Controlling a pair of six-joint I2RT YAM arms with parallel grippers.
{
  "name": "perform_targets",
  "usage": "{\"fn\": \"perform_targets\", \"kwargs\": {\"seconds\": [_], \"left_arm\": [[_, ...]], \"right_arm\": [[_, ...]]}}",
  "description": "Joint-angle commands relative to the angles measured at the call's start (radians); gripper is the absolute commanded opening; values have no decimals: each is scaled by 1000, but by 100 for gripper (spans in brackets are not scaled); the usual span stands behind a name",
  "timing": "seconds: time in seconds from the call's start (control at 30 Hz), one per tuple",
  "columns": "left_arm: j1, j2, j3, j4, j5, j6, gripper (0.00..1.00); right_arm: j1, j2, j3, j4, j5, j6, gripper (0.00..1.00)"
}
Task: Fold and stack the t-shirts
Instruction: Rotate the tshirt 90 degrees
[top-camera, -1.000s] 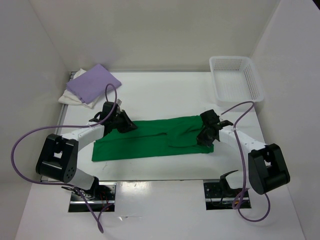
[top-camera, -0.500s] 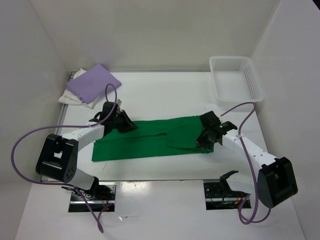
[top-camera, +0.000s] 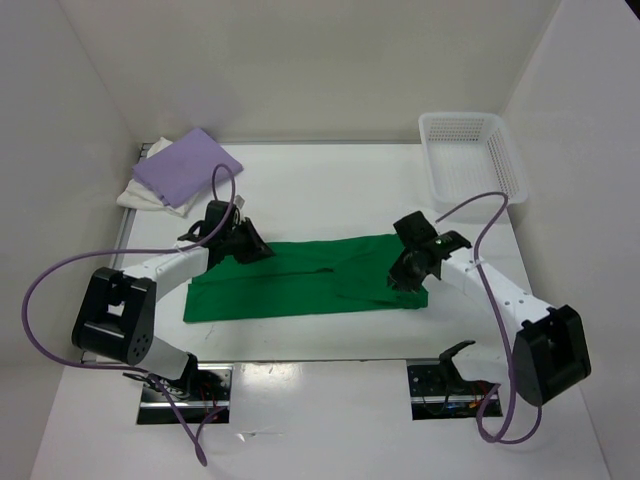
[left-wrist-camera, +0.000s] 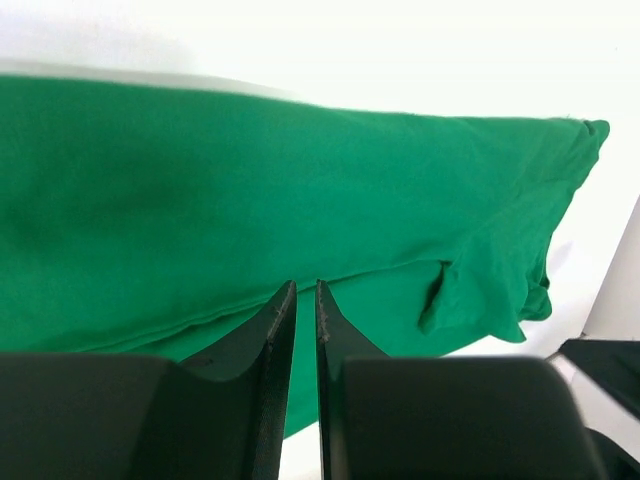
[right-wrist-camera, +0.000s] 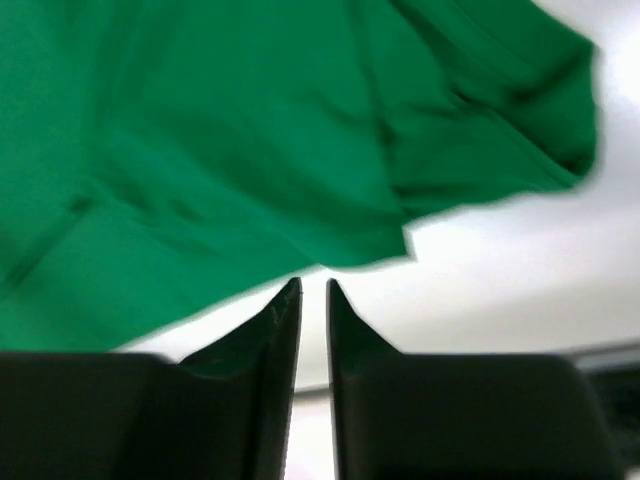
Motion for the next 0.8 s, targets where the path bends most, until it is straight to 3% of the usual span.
{"fn": "perform_targets", "kwargs": {"seconds": [0.0, 0.07, 0.1, 0.27, 0.47, 0.57, 0.6, 0.67, 0.7, 0.77], "left_arm": [[-4, 29, 41, -6, -15, 39, 20], [6, 59, 41, -15, -15, 27, 21], [20, 69, 32, -15, 17, 9, 22], [227, 132, -71, -13, 147, -24, 22], [273, 59, -82, -76, 189, -24, 19], [260, -65, -57, -159, 129, 24, 18], [250, -131, -57, -174, 114, 24, 18], [232, -187, -48, -213, 80, 35, 18], [223, -223, -48, -222, 80, 35, 18], [211, -234, -48, -250, 68, 70, 18]], "right_arm": [[3, 82, 74, 119, 39, -60, 18], [3, 206, 74, 266, 28, -74, 2], [3, 250, 85, 303, 28, -87, 0], [3, 517, 175, 422, 86, -125, 0], [3, 780, 439, 445, 86, -169, 0], [3, 1024, 790, 333, 100, -229, 0], [3, 1094, 1025, 301, 100, -249, 0], [3, 1317, 1315, 160, 100, -294, 0], [3, 1399, 1655, 97, 100, -306, 0], [12, 1562, 2060, -137, 89, -347, 0]]}}
